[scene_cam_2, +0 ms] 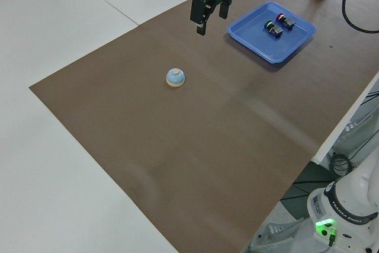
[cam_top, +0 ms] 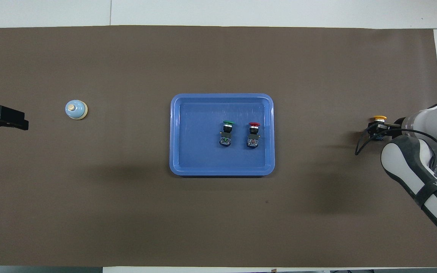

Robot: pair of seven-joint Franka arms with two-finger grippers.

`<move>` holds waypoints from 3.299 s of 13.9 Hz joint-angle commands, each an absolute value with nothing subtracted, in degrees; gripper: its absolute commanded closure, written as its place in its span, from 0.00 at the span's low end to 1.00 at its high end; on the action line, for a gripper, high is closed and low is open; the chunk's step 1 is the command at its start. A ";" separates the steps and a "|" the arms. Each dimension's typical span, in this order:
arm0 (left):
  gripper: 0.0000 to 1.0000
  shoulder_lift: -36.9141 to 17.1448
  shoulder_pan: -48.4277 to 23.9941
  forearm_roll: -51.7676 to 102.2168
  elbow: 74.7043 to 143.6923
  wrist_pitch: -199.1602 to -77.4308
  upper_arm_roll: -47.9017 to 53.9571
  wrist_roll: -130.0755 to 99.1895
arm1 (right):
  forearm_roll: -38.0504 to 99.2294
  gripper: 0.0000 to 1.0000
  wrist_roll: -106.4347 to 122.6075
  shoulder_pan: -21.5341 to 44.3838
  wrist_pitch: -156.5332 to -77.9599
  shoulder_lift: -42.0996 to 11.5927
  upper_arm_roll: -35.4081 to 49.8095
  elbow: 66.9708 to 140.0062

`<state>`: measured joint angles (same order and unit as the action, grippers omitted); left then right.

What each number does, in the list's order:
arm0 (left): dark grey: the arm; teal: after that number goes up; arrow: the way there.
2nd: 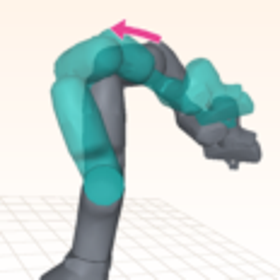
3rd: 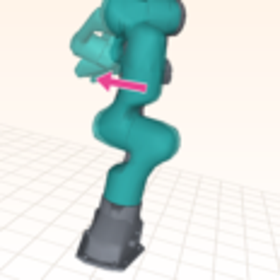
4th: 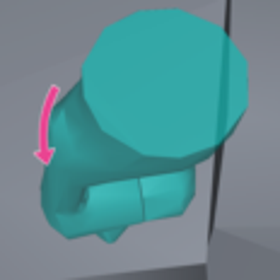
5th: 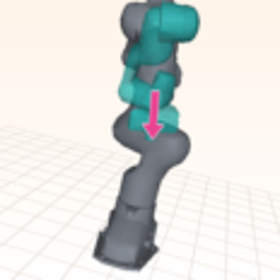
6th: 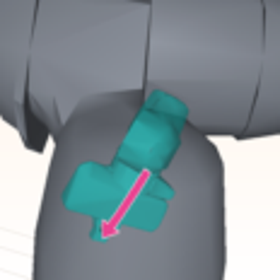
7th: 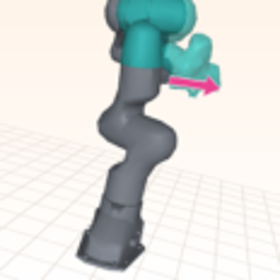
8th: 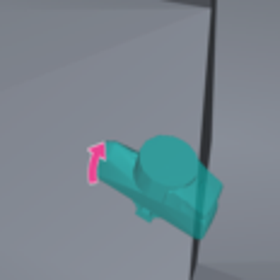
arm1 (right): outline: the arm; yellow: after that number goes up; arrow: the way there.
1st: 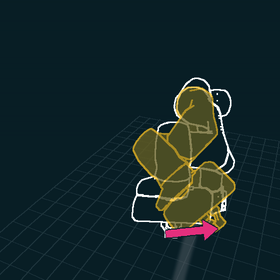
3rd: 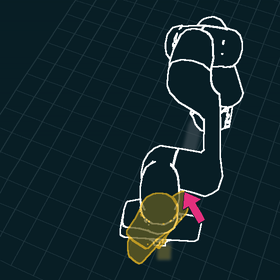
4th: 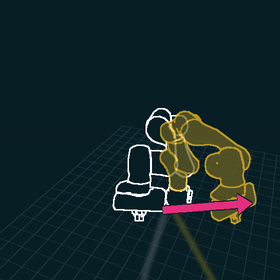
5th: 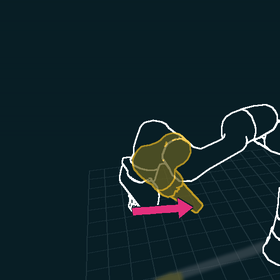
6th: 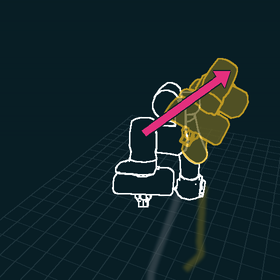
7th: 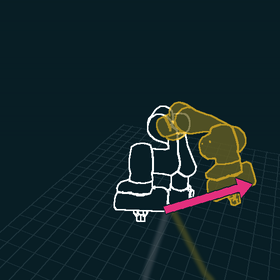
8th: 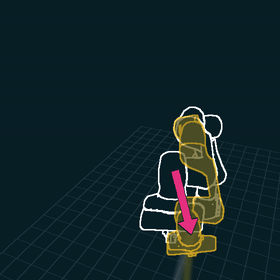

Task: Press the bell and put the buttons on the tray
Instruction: 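Reach the right gripper to the yellow button and grasp it, then place the yellow button in the tray beside the green one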

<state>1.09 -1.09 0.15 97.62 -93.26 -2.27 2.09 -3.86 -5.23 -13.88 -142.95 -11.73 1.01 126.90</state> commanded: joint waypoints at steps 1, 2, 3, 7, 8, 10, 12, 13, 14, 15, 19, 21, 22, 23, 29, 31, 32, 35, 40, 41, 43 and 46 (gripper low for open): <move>0.00 2.37 -1.05 -0.53 98.70 -93.25 -2.29 2.37 | -4.57 0.89 -5.89 -14.33 -144.05 -11.60 1.67 127.53; 0.00 2.37 -1.05 -0.53 98.70 -93.25 -2.29 2.37 | -4.57 1.00 -5.80 -14.24 -143.97 -11.60 1.67 127.53; 0.00 2.37 -1.05 -0.53 98.70 -93.25 -2.29 2.37 | -4.57 1.00 -5.71 -14.15 -143.79 -11.60 1.76 127.53; 0.00 2.37 -1.05 -0.53 98.79 -93.25 -2.29 2.37 | -4.57 1.00 -5.89 -12.67 -142.22 -11.25 2.29 125.96; 0.00 2.37 -1.05 -0.53 98.70 -93.25 -2.29 2.37 | -4.48 1.00 -6.24 -11.35 -139.68 -11.08 2.37 124.12; 0.00 2.37 -1.05 -0.53 98.79 -93.25 -2.29 2.37 | -3.61 1.00 -7.64 -7.75 -133.71 -11.16 2.29 118.94; 0.00 2.37 -1.05 -0.53 98.79 -93.25 -2.29 2.37 | -3.52 1.00 -13.50 -2.58 -127.65 -11.51 2.37 113.49; 0.00 2.37 -1.05 -0.53 98.70 -93.25 -2.29 2.37 | -3.52 1.00 -17.97 0.76 -125.44 -11.60 2.37 111.20; 0.00 2.37 -1.05 -0.53 98.70 -93.25 -2.37 2.37 | -3.52 1.00 -21.85 4.27 -124.20 -11.78 2.37 109.44; 0.00 2.37 -1.05 -0.53 98.79 -93.25 -2.29 2.37 | -3.43 1.00 -25.89 7.87 -123.75 -11.95 2.37 107.94; 0.00 2.37 -1.05 -0.53 98.70 -93.25 -2.29 2.37 | 1.82 1.00 -34.10 17.99 -124.19 -13.18 2.37 104.77; 0.00 2.37 -1.05 -0.53 98.70 -93.25 -2.29 2.37 | 3.69 1.00 -37.77 22.13 -124.10 -14.41 2.37 102.67; 0.00 2.37 -1.05 -0.53 98.70 -93.25 -2.29 2.37 | 3.69 1.00 -41.53 25.11 -124.28 -15.72 2.29 101.00; 0.00 2.37 -1.05 -0.53 98.70 -93.25 -2.29 2.37 | 3.69 1.00 -44.01 27.49 -124.36 -17.91 2.37 98.99; 0.00 2.37 -1.05 -0.53 98.79 -93.25 -2.37 2.37 | 3.08 1.00 -49.31 34.80 -130.51 -28.29 2.29 94.04; 0.00 2.37 -1.05 -0.53 98.70 -93.25 -2.29 2.37 | 2.99 1.00 -49.31 34.98 -133.67 -28.65 2.29 96.31; 0.00 2.37 -1.05 -0.53 98.70 -93.25 -2.29 2.37 | 2.99 1.00 -49.31 34.98 -134.90 -28.65 2.29 97.55; 0.00 2.37 -1.05 -0.53 98.79 -93.25 -2.29 2.37 | 2.81 1.00 -49.31 35.42 -138.14 -28.74 2.29 100.36; 0.00 2.37 -1.05 -0.53 98.79 -93.25 -2.37 2.37 | 2.99 0.00 -49.92 35.33 -137.55 -28.48 2.29 100.73; 0.00 2.37 -1.05 -0.53 98.70 -93.25 -2.29 2.37 | 3.08 0.00 -50.97 35.33 -135.81 -28.39 2.29 99.85; 0.00 2.37 -1.05 -0.53 98.79 -93.25 -2.29 2.37 | 3.25 0.00 -52.47 34.55 -131.42 -27.86 2.29 97.22; 0.00 2.37 -1.05 -0.53 98.79 -93.25 -2.37 2.37 | 3.60 0.00 -52.30 31.92 -128.06 -24.36 1.76 96.06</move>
